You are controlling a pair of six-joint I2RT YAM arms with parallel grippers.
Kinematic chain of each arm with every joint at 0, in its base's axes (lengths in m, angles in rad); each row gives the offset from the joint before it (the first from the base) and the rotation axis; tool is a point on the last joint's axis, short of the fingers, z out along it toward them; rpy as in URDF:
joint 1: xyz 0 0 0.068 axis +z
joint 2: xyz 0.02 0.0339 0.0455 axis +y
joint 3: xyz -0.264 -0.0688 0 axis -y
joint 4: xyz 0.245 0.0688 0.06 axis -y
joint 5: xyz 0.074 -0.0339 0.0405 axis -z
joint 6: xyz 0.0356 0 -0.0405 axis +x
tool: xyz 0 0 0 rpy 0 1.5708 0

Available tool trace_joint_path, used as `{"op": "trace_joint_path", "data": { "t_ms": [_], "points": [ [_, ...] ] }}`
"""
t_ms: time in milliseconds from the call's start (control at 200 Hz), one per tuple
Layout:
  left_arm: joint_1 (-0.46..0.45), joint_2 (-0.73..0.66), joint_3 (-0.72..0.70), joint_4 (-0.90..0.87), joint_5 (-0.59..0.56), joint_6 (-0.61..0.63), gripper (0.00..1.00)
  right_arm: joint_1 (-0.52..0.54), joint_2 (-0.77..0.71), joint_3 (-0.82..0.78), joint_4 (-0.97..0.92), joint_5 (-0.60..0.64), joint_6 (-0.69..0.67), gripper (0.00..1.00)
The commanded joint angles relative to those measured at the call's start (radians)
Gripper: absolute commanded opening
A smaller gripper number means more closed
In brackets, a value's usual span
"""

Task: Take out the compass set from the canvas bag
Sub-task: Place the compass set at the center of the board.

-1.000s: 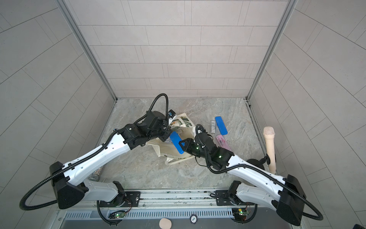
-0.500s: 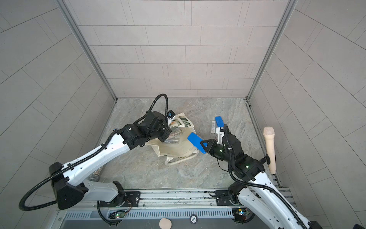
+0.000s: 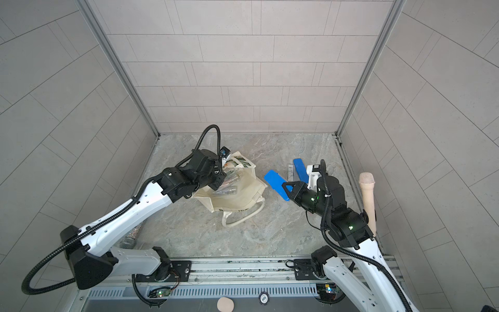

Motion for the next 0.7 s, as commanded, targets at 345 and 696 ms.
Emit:
{"op": "trace_joint_path", "data": {
  "t_ms": [345, 696],
  "points": [
    [0.013, -0.111, -0.011, -0.038, 0.083, 0.075, 0.00, -0.087, -0.044, -0.211, 0.092, 0.077, 0.185, 0.21],
    [0.013, -0.129, -0.041, 0.016, 0.142, 0.102, 0.00, -0.089, -0.177, -0.526, 0.182, 0.097, 0.373, 0.22]
  ]
}}
